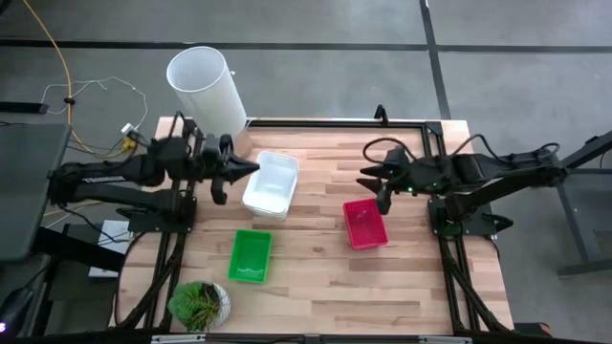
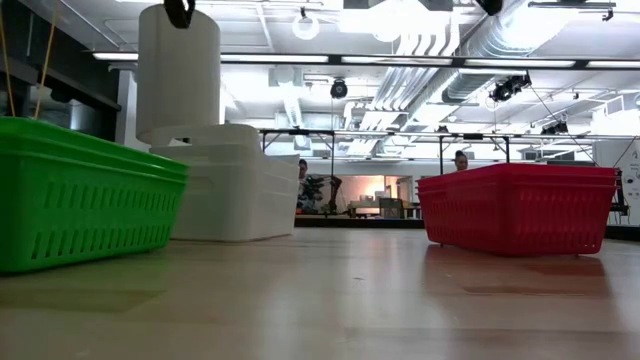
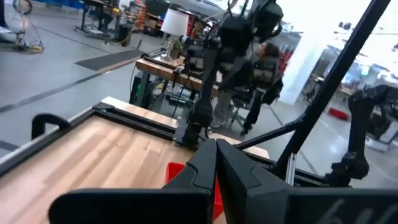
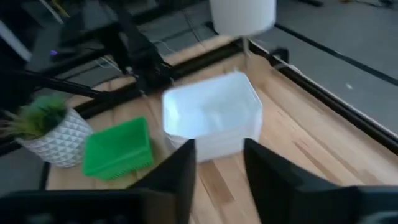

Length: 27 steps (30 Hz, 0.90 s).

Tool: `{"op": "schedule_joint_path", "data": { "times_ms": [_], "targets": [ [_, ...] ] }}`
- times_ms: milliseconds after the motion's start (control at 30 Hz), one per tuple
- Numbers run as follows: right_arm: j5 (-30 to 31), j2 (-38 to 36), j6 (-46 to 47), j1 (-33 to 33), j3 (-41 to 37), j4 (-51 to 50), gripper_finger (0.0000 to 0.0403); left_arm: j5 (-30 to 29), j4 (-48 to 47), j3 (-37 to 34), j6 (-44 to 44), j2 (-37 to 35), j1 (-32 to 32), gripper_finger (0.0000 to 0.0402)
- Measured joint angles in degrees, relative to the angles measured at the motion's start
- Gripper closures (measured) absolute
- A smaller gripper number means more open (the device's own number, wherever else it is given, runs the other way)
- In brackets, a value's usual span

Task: Stack baskets by color
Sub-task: Return to Home Position

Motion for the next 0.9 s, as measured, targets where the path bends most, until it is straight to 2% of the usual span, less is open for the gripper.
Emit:
{"op": "schedule_joint_path", "data": {
  "times_ms": [133, 200, 300, 367, 500, 733, 900],
  "targets": [
    [-2.2, -0.6, -1.9, -0.4, 0.7, 1.8, 0.0369, -6.6, 6.0, -5.0, -2.5, -0.1, -6.7, 0.0401],
    [-4.0, -1.2, -1.9, -1.0, 0.9, 1.8, 0.0393, -9.0, 8.6, -6.8, -3.2, -0.1, -9.7, 0.0401],
    [-4.6, -2.9, -2.1, -1.4, 0.9, 1.8, 0.0385, -13.2, 9.6, -7.9, -3.4, 0.0, -13.9, 0.0401],
    [-3.7, -4.4, -3.0, -1.5, 0.9, 1.8, 0.0393, -15.9, 9.8, -8.0, -2.6, -0.1, -16.2, 0.0401],
    [-2.6, -7.2, -4.9, -1.5, 1.0, 1.8, 0.0397, -18.9, 10.2, -8.0, -1.2, -0.1, -19.4, 0.0401],
    [-3.1, -8.6, -10.9, -1.5, 1.0, 1.4, 0.0401, -19.2, 10.2, -8.0, 1.6, -0.3, -20.4, 0.0401],
    [-3.1, -8.5, -14.9, -1.5, 1.0, -4.0, 0.0402, -17.1, 9.6, -8.0, 2.4, -0.7, -19.1, 0.0401]
  ]
}}
